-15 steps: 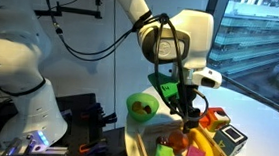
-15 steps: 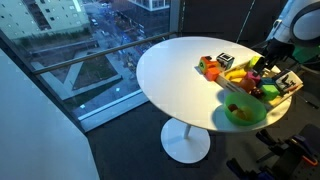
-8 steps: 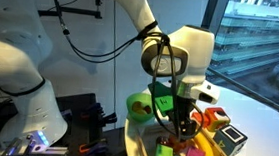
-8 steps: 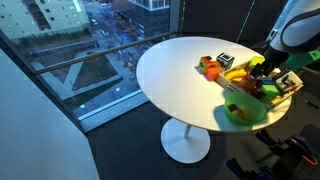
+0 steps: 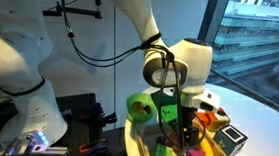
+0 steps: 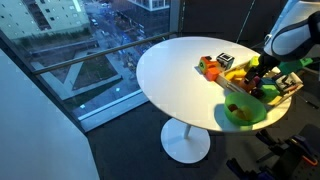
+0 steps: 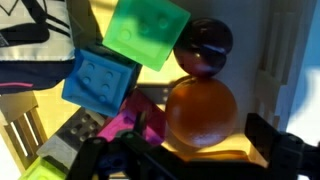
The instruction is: Pick up the toy orange from the tray and put it in the green bowl
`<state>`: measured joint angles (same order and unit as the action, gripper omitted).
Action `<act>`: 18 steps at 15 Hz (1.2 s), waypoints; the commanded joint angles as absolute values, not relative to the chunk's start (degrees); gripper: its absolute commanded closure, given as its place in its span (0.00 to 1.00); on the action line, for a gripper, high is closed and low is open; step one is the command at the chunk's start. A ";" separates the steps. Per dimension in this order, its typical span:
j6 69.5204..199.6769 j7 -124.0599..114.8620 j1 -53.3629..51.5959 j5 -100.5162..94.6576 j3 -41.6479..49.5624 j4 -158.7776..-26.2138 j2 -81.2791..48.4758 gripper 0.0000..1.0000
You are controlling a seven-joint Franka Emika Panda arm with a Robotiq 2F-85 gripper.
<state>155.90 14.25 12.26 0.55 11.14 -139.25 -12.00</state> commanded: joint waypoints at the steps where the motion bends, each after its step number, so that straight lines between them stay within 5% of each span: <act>1: 157.35 17.00 13.97 3.46 8.53 -137.02 -14.60 0.00; 10: 158.52 16.62 14.48 1.87 7.25 -135.03 -17.97 0.00; 11: 158.35 16.23 14.29 1.22 7.67 -134.84 -18.17 0.09; 12: 158.13 16.38 14.42 1.21 7.66 -134.73 -18.20 0.27; 14: 157.64 16.09 14.29 0.58 8.11 -134.53 -17.93 0.44; 18: 154.80 15.16 13.92 -0.58 8.97 -134.05 -15.70 0.47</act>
